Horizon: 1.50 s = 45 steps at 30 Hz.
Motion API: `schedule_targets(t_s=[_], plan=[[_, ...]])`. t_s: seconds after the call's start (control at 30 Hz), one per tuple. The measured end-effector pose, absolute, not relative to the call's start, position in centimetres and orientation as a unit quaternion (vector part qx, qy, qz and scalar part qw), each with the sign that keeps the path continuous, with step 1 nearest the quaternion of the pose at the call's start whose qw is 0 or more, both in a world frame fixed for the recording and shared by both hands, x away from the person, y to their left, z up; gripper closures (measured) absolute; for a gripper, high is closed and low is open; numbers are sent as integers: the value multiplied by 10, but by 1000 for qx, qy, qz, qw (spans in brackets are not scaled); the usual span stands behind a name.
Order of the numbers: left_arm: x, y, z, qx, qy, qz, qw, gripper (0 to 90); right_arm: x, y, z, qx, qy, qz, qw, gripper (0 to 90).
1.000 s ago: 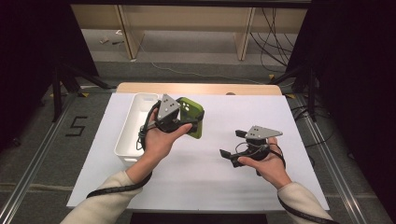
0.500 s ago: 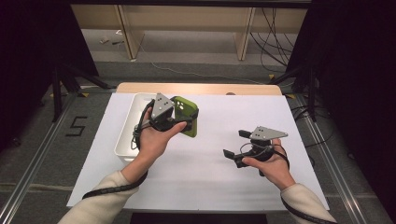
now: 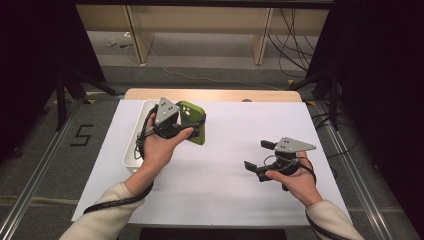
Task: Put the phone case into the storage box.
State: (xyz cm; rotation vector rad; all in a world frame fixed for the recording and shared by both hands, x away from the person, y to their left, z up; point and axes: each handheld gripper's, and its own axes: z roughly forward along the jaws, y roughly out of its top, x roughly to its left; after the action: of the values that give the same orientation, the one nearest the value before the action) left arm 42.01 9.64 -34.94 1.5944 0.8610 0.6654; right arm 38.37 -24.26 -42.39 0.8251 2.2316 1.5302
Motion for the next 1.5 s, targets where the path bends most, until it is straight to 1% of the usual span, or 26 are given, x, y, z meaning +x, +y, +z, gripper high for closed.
schedule_targets(t_s=[1.5], plan=[[428,137,-336,650,399,318,563,165,366,-266,-425,296,766,543,172,22]])
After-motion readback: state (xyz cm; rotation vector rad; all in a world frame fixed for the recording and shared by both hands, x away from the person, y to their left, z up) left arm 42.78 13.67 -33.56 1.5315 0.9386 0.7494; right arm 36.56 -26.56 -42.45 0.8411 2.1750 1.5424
